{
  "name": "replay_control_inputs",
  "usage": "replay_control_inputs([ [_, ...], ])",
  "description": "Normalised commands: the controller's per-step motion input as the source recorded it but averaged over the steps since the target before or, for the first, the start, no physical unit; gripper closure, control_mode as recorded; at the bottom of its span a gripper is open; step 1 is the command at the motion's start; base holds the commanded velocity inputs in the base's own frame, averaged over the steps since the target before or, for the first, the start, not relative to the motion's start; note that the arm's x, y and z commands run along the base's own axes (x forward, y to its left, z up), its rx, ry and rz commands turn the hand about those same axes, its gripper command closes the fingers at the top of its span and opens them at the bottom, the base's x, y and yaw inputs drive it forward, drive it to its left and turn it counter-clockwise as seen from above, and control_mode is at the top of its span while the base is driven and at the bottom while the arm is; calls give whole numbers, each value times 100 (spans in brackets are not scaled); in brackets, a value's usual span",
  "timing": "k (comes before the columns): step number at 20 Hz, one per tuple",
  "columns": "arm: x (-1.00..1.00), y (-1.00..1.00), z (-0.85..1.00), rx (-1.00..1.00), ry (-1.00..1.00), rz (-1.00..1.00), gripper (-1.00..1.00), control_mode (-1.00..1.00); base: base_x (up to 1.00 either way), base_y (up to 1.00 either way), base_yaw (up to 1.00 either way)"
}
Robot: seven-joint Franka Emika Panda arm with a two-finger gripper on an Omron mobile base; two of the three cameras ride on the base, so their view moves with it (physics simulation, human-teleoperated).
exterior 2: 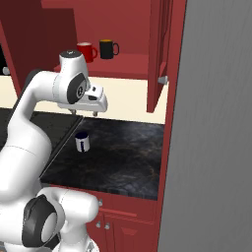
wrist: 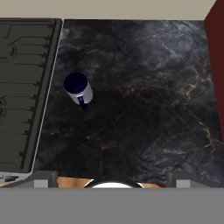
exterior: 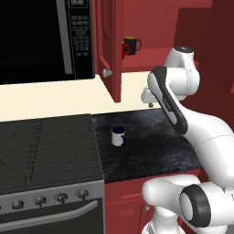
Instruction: Pick the mug on the counter and place it in the cabinet with the handle facing the right, like the mugs already inside.
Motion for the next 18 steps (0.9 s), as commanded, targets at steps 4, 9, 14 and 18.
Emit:
replay_control_inputs([
  [4, 0, 0, 0, 0, 0, 0, -100, -100, 0, 0, 0],
  [9, 0, 0, 0, 0, 0, 0, -100, -100, 0, 0, 0],
  [14, 0, 0, 0, 0, 0, 0, -100, -100, 0, 0, 0],
  [18, 0, 0, 0, 0, 0, 0, -100, -100, 0, 0, 0],
])
